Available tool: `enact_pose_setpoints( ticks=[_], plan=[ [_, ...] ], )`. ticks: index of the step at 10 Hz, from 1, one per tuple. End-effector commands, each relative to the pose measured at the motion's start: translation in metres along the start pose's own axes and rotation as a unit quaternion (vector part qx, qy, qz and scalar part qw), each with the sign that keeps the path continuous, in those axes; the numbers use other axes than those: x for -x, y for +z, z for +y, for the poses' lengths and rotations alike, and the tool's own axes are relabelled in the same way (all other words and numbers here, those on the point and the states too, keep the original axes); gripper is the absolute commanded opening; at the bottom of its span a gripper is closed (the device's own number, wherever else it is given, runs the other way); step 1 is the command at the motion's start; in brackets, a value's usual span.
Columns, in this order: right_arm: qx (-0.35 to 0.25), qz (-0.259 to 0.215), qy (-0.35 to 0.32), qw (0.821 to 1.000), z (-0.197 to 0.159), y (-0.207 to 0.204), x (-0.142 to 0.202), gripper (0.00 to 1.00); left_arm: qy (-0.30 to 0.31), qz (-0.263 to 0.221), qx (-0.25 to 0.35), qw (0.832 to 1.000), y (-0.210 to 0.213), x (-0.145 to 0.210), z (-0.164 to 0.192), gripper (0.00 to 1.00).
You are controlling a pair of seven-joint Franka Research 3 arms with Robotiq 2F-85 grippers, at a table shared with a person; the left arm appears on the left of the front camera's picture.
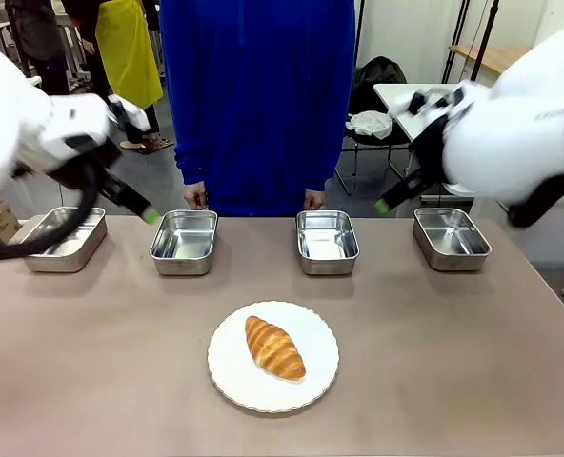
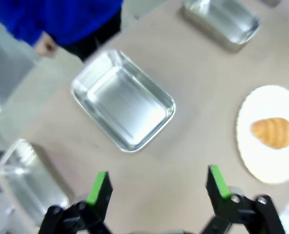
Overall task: Place the bread in the container.
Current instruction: Place the Butter Roll into the Airtight Container indicated by the human.
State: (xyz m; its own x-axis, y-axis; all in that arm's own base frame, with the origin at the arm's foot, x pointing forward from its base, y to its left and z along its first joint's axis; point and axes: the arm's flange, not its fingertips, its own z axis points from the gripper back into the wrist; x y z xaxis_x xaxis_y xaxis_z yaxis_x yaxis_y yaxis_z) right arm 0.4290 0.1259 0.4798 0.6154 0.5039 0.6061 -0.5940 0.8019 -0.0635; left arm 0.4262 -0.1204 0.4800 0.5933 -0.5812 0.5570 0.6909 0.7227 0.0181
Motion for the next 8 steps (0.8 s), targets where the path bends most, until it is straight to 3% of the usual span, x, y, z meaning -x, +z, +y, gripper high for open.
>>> enact_pose_setpoints(
  ticks=[1, 4, 6, 7, 8],
  plan=[
    [-0.046, -0.028, 0.014, 0.998, -0.049, 0.034, 0.009, 1.00, -0.059, 0.007, 0.071, 0.996, 0.024, -0.003, 0.051, 1.00],
    [-0.145, -0.091, 0.079, 0.982, -0.127, 0.068, 0.037, 1.00, -0.150, -0.061, 0.177, 0.971, 0.043, 0.020, 0.120, 1.00],
    [-0.168, -0.121, 0.095, 0.974, -0.138, 0.067, 0.053, 1.00, -0.189, -0.124, 0.177, 0.958, 0.044, 0.037, 0.125, 1.00],
    [-0.113, -0.093, 0.074, 0.986, -0.122, 0.082, 0.048, 1.00, -0.184, -0.106, 0.165, 0.963, 0.043, 0.042, 0.115, 1.00],
    [-0.113, -0.093, 0.074, 0.986, -0.122, 0.082, 0.048, 1.00, -0.173, -0.099, 0.163, 0.966, 0.054, 0.039, 0.122, 1.00]
  ],
)
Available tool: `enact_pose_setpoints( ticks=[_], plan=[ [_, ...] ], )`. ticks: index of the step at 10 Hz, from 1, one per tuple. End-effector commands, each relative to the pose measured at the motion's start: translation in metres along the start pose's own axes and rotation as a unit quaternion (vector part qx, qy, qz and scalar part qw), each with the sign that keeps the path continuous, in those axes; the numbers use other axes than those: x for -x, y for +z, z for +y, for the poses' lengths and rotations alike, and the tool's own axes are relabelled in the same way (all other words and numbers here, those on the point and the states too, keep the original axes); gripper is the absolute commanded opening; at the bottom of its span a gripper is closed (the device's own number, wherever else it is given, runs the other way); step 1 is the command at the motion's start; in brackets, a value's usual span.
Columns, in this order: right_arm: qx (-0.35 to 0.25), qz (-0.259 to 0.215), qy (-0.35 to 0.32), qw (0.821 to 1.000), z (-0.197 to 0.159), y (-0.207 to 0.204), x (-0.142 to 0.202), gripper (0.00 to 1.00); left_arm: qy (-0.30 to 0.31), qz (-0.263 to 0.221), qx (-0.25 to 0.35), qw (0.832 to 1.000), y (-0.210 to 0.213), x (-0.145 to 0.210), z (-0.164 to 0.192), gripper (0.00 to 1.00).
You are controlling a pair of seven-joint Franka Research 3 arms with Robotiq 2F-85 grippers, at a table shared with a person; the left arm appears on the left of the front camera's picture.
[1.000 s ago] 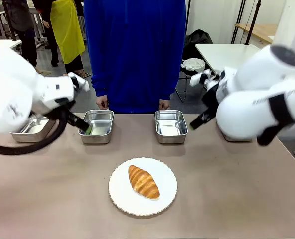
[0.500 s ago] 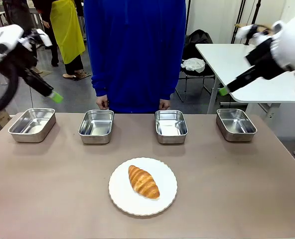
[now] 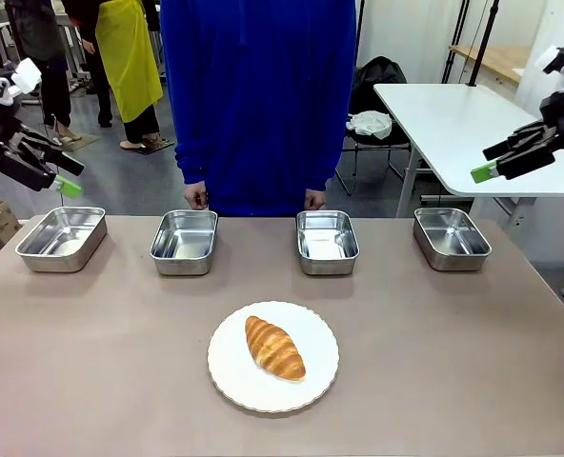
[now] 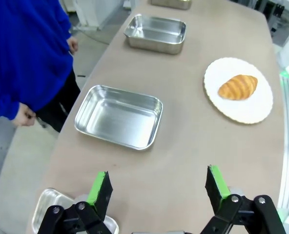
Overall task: Place the bread in the container.
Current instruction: Place the Butter Roll into the Airtight Container indicated by the human.
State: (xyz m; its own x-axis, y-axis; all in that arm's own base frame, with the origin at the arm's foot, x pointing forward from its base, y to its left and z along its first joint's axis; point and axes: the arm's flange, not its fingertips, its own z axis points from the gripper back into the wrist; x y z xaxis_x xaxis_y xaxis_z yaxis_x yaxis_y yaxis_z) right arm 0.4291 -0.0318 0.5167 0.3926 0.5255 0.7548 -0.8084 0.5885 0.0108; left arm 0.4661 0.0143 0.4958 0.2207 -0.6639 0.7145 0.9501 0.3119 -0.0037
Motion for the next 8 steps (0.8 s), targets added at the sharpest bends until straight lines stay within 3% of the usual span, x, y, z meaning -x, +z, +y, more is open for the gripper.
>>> enact_pose_setpoints(
  ticks=[1, 2, 4, 8],
  plan=[
    [0.018, 0.011, -0.011, 1.000, 0.006, -0.001, -0.011, 1.00, 0.007, 0.001, -0.001, 1.000, 0.005, -0.009, -0.002, 1.00],
    [0.000, 0.000, 0.000, 1.000, 0.000, 0.000, 0.000, 1.00, 0.000, 0.000, 0.000, 1.000, 0.000, 0.000, 0.000, 1.00],
    [-0.038, -0.063, -0.014, 0.997, -0.043, 0.048, 0.007, 1.00, -0.013, -0.071, 0.022, 0.997, 0.050, 0.026, 0.021, 1.00],
    [-0.050, -0.105, -0.030, 0.993, -0.070, 0.085, 0.026, 1.00, -0.028, -0.150, 0.030, 0.988, 0.110, 0.072, 0.038, 1.00]
  ],
)
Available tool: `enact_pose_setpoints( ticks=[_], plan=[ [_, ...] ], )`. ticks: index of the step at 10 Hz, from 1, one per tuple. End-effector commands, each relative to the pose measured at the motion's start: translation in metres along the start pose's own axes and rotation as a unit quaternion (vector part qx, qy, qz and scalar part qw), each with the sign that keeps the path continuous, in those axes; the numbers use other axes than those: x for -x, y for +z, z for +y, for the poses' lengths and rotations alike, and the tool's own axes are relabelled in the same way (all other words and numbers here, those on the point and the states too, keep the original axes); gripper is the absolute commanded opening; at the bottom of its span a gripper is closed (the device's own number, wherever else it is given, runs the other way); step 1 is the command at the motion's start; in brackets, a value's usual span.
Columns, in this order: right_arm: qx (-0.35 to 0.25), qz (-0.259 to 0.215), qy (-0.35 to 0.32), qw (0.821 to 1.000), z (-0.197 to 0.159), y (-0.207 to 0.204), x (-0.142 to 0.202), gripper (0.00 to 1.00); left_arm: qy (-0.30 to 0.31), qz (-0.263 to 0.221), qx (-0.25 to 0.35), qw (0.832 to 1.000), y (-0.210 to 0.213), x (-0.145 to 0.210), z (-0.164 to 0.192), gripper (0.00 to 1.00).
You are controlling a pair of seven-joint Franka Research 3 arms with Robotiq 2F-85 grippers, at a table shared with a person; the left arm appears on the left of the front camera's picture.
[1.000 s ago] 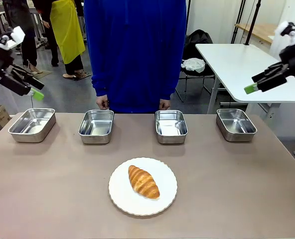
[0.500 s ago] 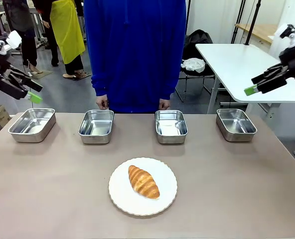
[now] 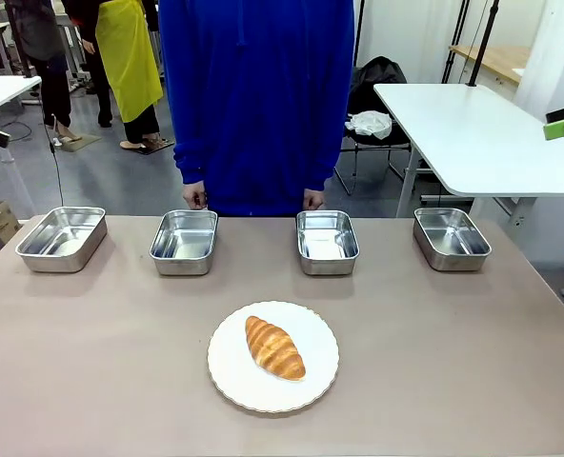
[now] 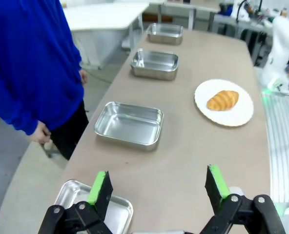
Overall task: Place the bread in the container.
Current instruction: Place the Butter Roll into the Airtight Container indicated by the human.
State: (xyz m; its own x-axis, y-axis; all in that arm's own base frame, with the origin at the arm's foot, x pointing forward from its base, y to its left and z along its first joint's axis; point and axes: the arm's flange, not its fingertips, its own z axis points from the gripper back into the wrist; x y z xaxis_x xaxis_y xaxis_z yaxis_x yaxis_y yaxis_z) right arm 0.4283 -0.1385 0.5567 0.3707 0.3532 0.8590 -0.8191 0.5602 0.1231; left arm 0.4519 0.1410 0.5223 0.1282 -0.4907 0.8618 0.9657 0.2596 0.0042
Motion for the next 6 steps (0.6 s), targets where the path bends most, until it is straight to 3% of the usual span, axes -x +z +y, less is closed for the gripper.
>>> enact_pose_setpoints(
  ticks=[1, 6],
  plan=[
    [-0.006, -0.019, 0.003, 1.000, -0.013, 0.005, 0.005, 1.00, -0.004, -0.048, 0.006, 0.999, 0.018, 0.012, 0.011, 1.00],
    [-0.014, -0.036, -0.013, 0.999, -0.028, 0.027, 0.021, 1.00, 0.012, -0.056, 0.019, 0.998, 0.028, 0.028, 0.012, 1.00]
  ],
)
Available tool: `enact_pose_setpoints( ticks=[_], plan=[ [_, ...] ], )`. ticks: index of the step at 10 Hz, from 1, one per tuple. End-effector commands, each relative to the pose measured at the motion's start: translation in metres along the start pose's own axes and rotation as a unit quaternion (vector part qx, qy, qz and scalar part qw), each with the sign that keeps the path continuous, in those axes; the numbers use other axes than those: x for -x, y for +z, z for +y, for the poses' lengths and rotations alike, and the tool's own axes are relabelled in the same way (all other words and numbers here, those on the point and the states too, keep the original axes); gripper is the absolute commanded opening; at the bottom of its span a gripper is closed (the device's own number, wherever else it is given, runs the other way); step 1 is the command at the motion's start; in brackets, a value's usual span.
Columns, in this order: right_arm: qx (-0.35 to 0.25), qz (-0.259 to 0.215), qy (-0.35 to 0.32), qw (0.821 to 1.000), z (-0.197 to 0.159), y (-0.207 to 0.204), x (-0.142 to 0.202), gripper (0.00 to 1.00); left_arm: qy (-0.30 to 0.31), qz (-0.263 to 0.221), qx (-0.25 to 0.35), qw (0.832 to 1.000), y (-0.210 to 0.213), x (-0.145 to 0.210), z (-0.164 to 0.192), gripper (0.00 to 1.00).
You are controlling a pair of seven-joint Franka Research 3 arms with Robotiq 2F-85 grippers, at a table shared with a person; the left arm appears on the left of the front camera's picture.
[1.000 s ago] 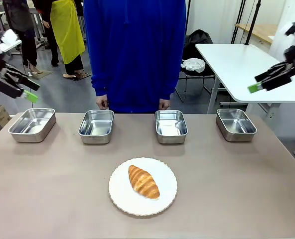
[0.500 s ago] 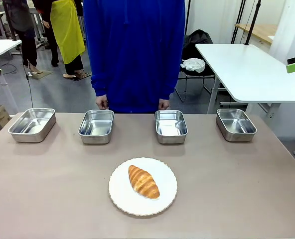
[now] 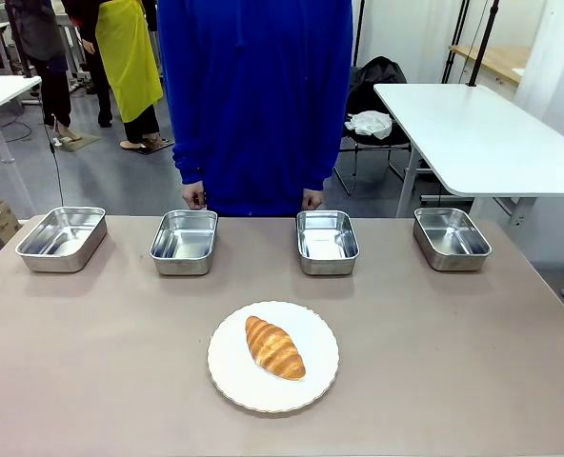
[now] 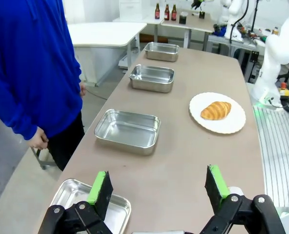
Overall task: Place the bread in the container.
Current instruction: Place the Butter Roll into the Airtight Container indicated by the human.
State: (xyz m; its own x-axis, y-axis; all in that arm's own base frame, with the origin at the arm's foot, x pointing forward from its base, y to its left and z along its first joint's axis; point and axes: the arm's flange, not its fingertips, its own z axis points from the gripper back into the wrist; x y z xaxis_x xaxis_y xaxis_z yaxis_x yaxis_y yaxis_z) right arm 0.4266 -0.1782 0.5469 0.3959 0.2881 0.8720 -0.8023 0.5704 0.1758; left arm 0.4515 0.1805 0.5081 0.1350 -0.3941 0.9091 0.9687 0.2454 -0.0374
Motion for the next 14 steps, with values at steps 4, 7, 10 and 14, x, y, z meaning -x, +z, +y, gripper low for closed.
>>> enact_pose_setpoints(
  ticks=[4, 7, 10, 14],
  plan=[
    [-0.007, -0.005, -0.016, 1.000, -0.014, 0.006, 0.018, 1.00, 0.057, 0.003, -0.003, 0.998, 0.006, 0.020, -0.007, 1.00],
    [-0.006, 0.000, -0.029, 1.000, -0.018, 0.005, 0.029, 1.00, 0.073, 0.005, -0.002, 0.997, 0.004, 0.029, -0.010, 1.00],
    [-0.004, 0.011, -0.039, 0.999, -0.018, 0.005, 0.031, 1.00, 0.070, 0.002, -0.003, 0.998, 0.006, 0.032, -0.008, 1.00],
    [-0.004, 0.011, -0.039, 0.999, -0.018, 0.005, 0.031, 1.00, 0.070, 0.002, -0.003, 0.998, 0.006, 0.032, -0.008, 1.00]
  ],
)
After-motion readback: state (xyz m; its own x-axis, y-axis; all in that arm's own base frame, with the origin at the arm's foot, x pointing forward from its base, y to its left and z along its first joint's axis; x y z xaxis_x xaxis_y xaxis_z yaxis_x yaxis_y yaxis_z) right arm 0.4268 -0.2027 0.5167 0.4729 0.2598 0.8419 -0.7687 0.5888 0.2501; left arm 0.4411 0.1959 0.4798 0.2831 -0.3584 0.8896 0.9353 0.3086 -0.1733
